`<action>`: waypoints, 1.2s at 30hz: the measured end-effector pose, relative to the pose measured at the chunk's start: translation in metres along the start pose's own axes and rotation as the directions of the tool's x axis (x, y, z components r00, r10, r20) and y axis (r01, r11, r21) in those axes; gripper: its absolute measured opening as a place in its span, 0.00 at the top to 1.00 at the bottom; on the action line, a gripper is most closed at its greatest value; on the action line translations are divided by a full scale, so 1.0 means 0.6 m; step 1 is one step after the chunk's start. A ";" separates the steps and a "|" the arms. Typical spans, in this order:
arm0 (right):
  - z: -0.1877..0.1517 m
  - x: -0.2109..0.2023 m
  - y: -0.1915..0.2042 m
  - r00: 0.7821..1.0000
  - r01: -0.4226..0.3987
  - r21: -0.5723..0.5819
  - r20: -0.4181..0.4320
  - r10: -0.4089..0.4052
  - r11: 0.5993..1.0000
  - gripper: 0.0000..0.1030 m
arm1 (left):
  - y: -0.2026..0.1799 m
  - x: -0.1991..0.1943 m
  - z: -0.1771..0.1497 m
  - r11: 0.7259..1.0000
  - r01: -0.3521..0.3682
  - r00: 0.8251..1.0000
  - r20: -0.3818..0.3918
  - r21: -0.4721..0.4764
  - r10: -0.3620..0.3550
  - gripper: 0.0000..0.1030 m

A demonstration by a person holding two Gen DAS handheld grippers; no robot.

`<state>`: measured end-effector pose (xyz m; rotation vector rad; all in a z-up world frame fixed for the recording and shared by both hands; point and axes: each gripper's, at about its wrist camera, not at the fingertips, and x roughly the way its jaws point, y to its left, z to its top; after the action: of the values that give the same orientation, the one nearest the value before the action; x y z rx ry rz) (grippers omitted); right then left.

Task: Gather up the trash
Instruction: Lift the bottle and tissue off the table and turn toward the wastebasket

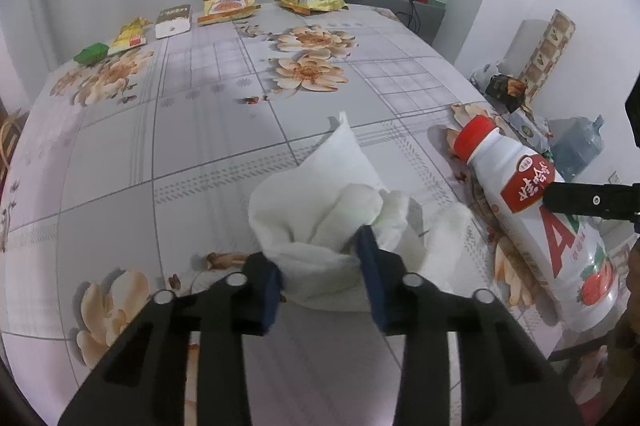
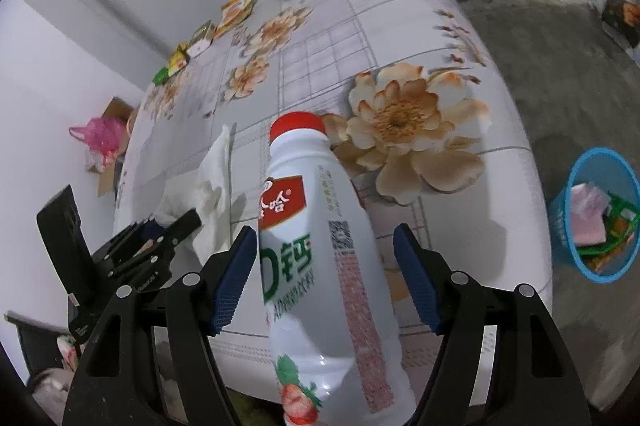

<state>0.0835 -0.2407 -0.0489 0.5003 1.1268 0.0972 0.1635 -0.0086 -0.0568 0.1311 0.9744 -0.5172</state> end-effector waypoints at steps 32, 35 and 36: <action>-0.007 -0.009 -0.001 0.999 -0.032 0.007 0.013 0.032 0.999 0.45 | -0.035 -0.030 0.005 0.993 -0.072 0.992 0.107 0.089 0.062 0.89; -0.007 -0.012 -0.001 0.999 -0.035 0.008 0.021 0.035 0.999 0.45 | -0.036 -0.034 0.007 0.993 -0.072 0.991 0.115 0.090 0.062 0.89; -0.007 -0.013 0.000 0.999 -0.036 0.009 0.022 0.036 0.999 0.45 | -0.037 -0.036 0.008 0.993 -0.072 0.991 0.118 0.092 0.061 0.89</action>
<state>0.0764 -0.2420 -0.0440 0.5285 1.0977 0.1178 0.1466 -0.0218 -0.0338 0.2171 0.8300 -0.5044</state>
